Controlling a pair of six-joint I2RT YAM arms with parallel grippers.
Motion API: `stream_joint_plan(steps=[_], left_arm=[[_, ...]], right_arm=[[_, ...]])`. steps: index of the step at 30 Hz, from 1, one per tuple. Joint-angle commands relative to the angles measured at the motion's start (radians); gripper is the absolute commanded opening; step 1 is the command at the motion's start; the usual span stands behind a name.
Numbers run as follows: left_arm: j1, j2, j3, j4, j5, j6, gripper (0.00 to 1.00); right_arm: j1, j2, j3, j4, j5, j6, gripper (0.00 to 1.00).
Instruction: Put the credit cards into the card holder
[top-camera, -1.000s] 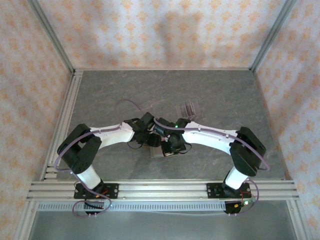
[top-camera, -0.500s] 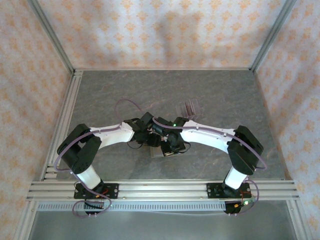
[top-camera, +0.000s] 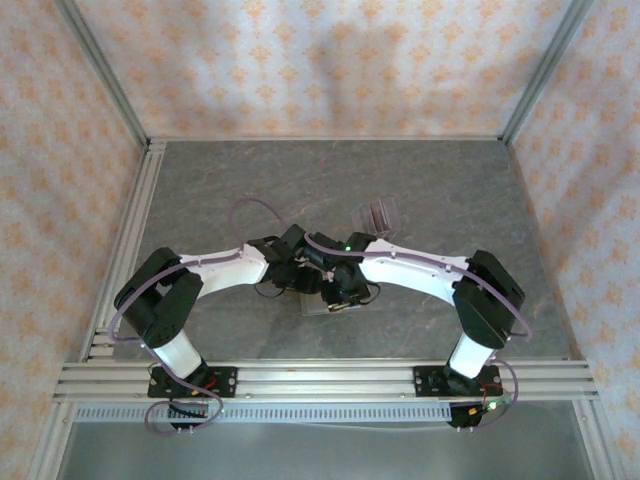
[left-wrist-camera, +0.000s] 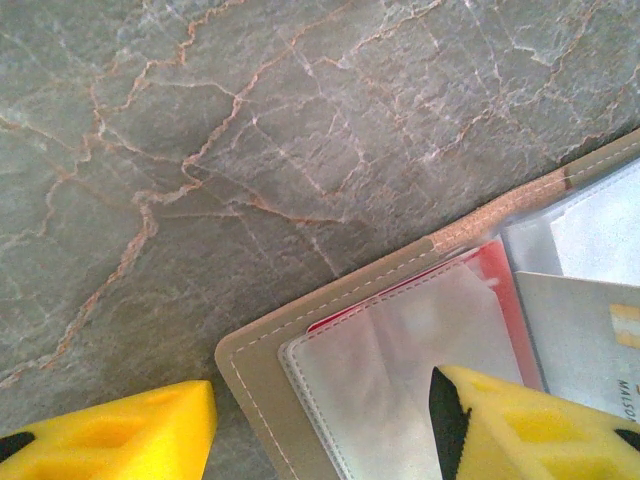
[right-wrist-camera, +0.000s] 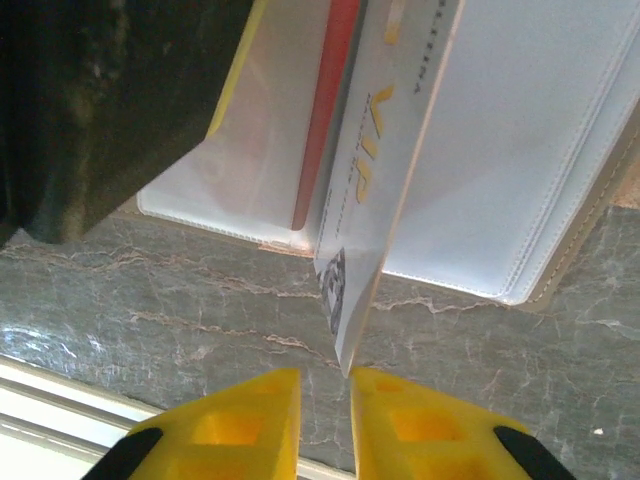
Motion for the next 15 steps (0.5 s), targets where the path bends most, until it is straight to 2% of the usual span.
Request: stream_joint_plan(steps=[1,15], left_arm=[[-0.010,-0.018,0.002,-0.019,-0.026,0.013,0.60],[-0.010,-0.022,0.002,-0.024,-0.029,0.014,0.60]], right_arm=[[-0.009,0.025,0.038,0.027,0.013,-0.020,0.21],[-0.039,0.076,0.081,0.057,0.024,-0.035,0.23]])
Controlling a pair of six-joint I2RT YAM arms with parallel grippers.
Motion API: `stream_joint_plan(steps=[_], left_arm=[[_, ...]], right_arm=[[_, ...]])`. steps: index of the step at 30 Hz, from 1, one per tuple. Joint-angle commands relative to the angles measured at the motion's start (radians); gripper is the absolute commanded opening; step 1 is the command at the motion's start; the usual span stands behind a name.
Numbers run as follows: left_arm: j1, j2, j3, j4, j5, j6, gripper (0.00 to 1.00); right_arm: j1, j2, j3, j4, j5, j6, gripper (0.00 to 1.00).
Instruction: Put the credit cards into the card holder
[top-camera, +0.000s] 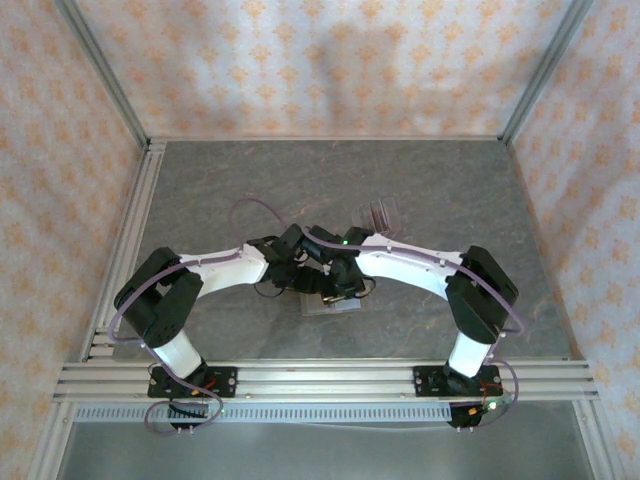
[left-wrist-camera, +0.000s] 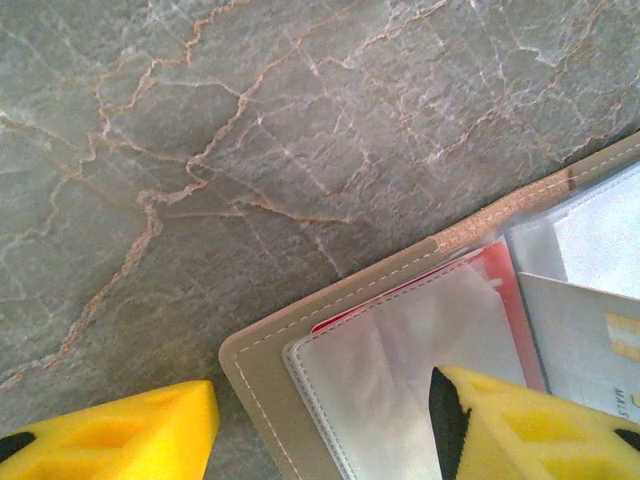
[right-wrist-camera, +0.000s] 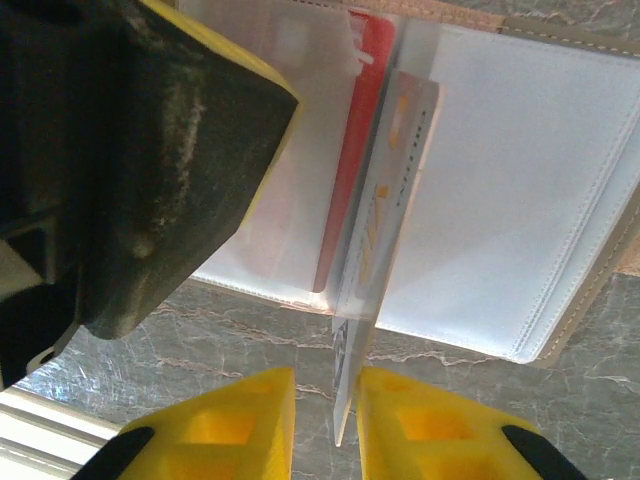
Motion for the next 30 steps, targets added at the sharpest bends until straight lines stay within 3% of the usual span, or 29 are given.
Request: stream_joint_plan(steps=[1,8,21,30], left_arm=[[-0.014,-0.023,0.003,-0.022,-0.033,0.017,0.60],[-0.014,-0.039,0.003,-0.029,-0.046,0.024,0.61],[-0.022,-0.146,-0.012,-0.023,-0.084,0.029,0.62],[-0.193,-0.047,0.201,-0.173,-0.212,0.031,0.62]], right_arm=[[-0.014,0.037,0.045,0.020,0.031,-0.022,0.22],[-0.022,0.011,0.067,-0.003,0.091,-0.031,0.00],[-0.117,-0.172,-0.034,0.031,0.173,-0.046,0.00],[-0.257,-0.317,-0.144,0.072,0.199,-0.050,0.00]])
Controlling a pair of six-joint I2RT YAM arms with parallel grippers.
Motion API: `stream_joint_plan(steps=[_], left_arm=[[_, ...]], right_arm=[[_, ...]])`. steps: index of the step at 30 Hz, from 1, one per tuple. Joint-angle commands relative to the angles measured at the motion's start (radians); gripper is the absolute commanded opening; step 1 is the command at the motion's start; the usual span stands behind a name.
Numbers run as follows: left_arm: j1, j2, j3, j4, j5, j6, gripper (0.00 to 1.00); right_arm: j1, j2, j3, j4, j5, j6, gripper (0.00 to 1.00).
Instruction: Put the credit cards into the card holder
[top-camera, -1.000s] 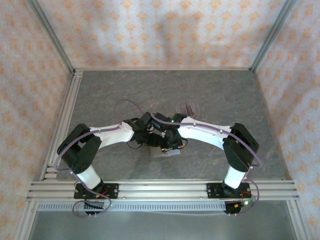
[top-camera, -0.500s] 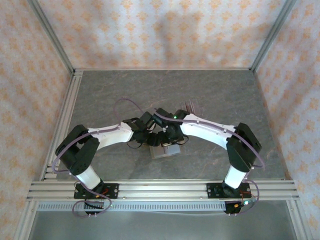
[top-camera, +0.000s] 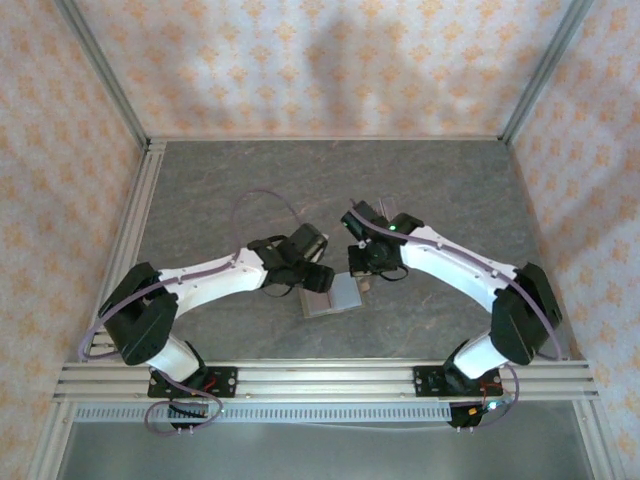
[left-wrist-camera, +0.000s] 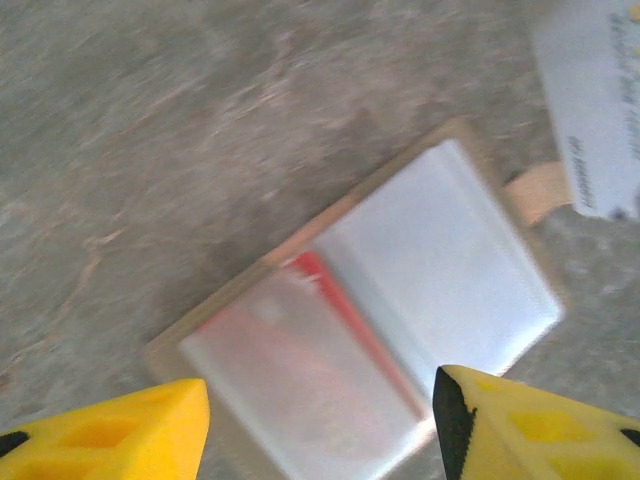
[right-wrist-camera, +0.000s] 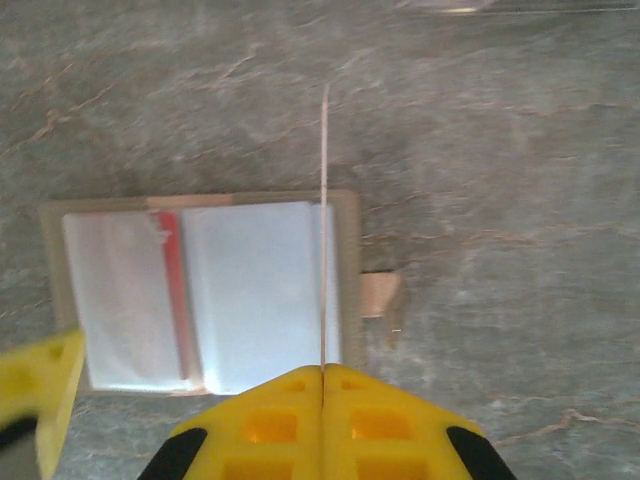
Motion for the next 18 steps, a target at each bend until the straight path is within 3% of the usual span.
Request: stream_joint_plan(steps=[1,8,18], left_arm=[[-0.073,0.081,0.117,-0.086,-0.099,0.007,0.62],[-0.155,0.310,0.342,-0.172,-0.152,-0.012,0.54],[-0.202,0.433,0.408,-0.227,-0.212,-0.030,0.49]], right_arm=[[-0.059,-0.091,-0.041,0.030,0.043,-0.005,0.00],[-0.178,-0.206,-0.108,0.053,0.019,-0.003,0.00],[-0.278,-0.235,-0.122,0.050,-0.069,-0.066,0.00]])
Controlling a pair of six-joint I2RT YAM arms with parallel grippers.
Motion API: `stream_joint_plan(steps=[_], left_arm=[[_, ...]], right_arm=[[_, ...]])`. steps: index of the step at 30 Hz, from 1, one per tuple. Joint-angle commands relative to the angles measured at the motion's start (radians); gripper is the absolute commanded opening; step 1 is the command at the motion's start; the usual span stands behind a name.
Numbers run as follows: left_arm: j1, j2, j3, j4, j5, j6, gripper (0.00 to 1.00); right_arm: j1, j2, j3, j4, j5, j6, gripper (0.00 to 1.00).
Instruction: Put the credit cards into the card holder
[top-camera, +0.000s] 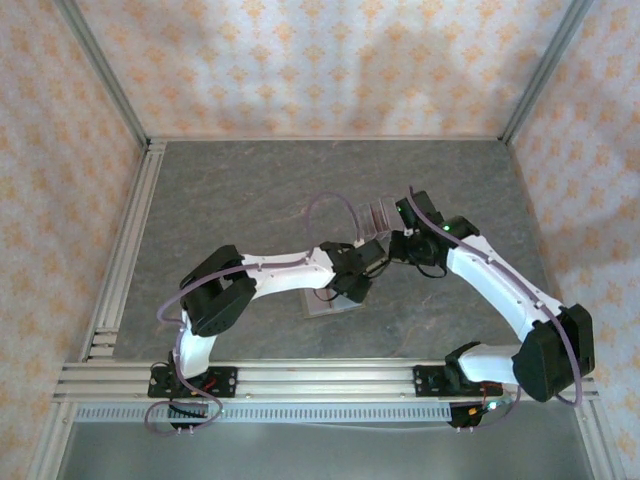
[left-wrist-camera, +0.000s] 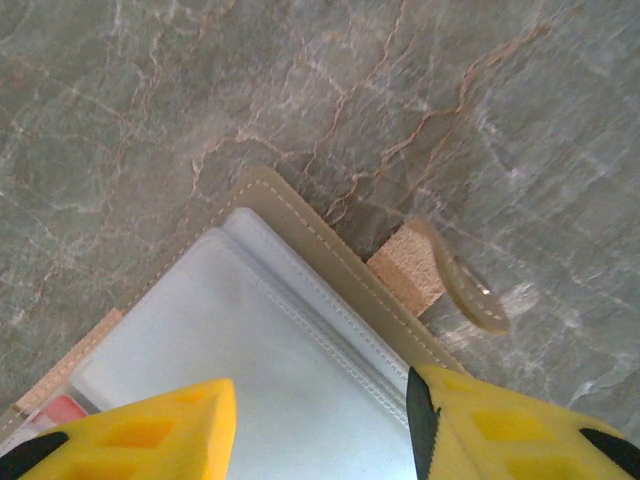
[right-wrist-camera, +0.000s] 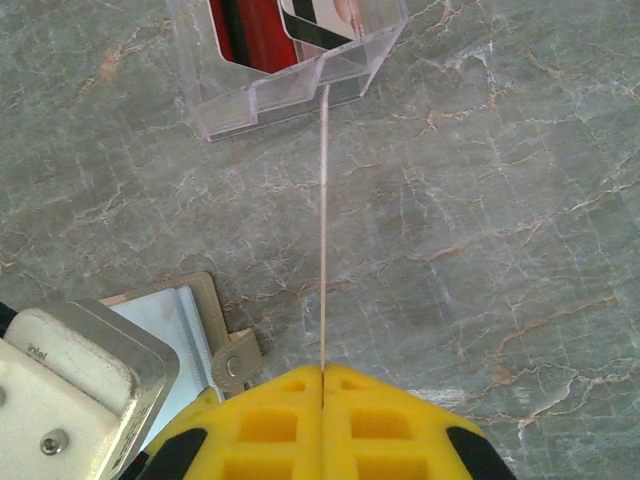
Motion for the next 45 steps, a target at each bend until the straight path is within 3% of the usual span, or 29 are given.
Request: stream_joint_plan(steps=[1,20,31,43,45], left_arm=[[-0.020,0.017,0.025,-0.067,-0.061,-0.025,0.48],[-0.065,0.072,0.006,-0.080,-0.115,-0.070,0.39],[-0.069,0.028,-0.011,-0.116,-0.190,-0.099,0.22],[-0.067,-0.049,-0.067,-0.132,-0.265,-0.215,0.00],[-0.067,-0.061,-0.085,-0.125,-0.269,-0.236,0.00]], right_arm=[[-0.015,-0.011,0.005,0.017,-0.050,-0.036,0.00],[-0.048,-0.024,-0.023,0.049,-0.101,-0.033,0.00],[-0.050,-0.022,-0.017,0.043,-0.099,-0.043,0.00],[-0.040,-0.007,-0.003,0.025,-0.090,-0.069,0.00],[-0.022,0.000,0.004,0.024,-0.063,-0.075,0.00]])
